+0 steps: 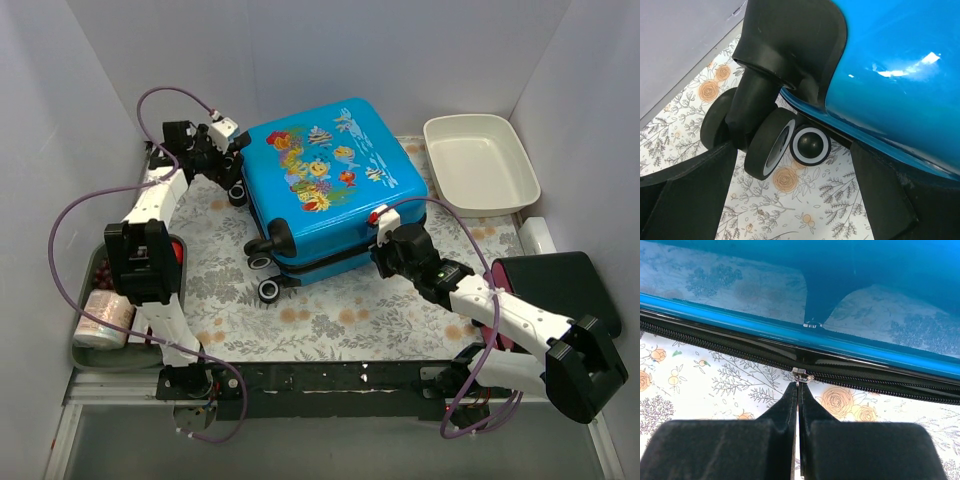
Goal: Open, take out, and arrange the luggage
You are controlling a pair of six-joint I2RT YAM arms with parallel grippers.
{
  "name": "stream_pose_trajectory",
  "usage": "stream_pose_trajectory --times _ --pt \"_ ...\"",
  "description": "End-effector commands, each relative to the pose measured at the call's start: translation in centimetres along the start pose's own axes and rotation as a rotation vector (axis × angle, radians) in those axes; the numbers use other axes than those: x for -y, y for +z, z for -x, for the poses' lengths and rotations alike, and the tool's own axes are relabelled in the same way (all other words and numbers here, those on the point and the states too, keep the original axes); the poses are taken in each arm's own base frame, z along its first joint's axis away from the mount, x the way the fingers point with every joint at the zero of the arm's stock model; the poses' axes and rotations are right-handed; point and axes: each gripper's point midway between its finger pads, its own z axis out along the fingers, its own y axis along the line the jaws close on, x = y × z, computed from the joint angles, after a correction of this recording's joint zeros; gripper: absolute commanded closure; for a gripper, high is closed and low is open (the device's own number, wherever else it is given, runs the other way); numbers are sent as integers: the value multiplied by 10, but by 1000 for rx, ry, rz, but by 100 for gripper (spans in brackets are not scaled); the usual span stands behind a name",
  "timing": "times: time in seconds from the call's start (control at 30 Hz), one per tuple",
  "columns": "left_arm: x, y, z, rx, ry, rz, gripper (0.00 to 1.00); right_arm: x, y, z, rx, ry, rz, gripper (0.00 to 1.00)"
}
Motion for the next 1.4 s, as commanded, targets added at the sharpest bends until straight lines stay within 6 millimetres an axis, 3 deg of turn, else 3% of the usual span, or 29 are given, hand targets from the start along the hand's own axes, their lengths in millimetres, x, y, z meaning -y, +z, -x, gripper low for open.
stream_pose_trajectory --times 0.0,0.07,0.2,0.4,0.43,0.47,0.57,0.6,0.77,0.8,0.83,0.87,0.93,1.0,1.07,1.1,1.13,1.17,1.2,1.3,1.33,1.37 --pt "-12 2 20 24 52 15 2 -8 -1 -3 -6 -17 50 99" --pt "-21 6 25 28 47 35 2 -10 1 -4 -12 -15 56 99" --pt "-39 26 13 -3 -26 90 2 -9 3 -6 -24 -17 49 99" --pt "-46 34 12 -8 -9 91 2 -9 7 -9 -41 -17 49 99" --pt "-44 35 11 -8 -11 84 8 -8 7 -10 -44 -18 46 99" --pt "-43 36 11 -4 -13 77 26 -8 8 -11 -45 -18 46 99" --pt "-40 36 20 24 -23 55 47 -8 9 -12 -50 -17 43 99" --pt "-39 36 22 33 -27 48 61 -8 9 -12 -50 -17 43 99" --pt "-29 28 37 81 -36 6 80 -7 8 -12 -45 -19 38 99" --pt "-30 22 46 101 -22 16 85 -6 7 -13 -47 -19 35 99" --pt "-29 19 49 112 -24 19 100 -5 7 -12 -45 -19 29 99" --pt "-25 18 47 112 -39 16 100 -3 7 -13 -47 -19 17 99" --pt "-21 4 63 156 -17 17 100 3 8 -14 -52 -17 -18 99" --pt "-5 -4 62 171 -9 -32 100 8 8 -15 -65 13 -54 99" --pt "8 -23 73 202 30 -41 100 17 6 -16 -76 38 -109 99" --pt "17 -22 61 193 26 -50 100 21 5 -15 -76 52 -129 99" --pt "23 -37 72 219 56 -35 100 31 3 -17 -88 94 -173 99" --pt "28 -41 70 219 69 -38 100 36 1 -17 -90 113 -193 99" --pt "42 -43 55 202 82 -66 100 41 0 -16 -87 134 -204 99" --pt "61 -68 58 236 138 -73 100 58 -2 -11 -66 182 -230 99" --pt "74 -68 46 228 134 -102 100 65 -2 -6 -57 179 -237 99" --pt "79 -80 54 254 165 -97 100 70 -1 0 -34 177 -246 99"
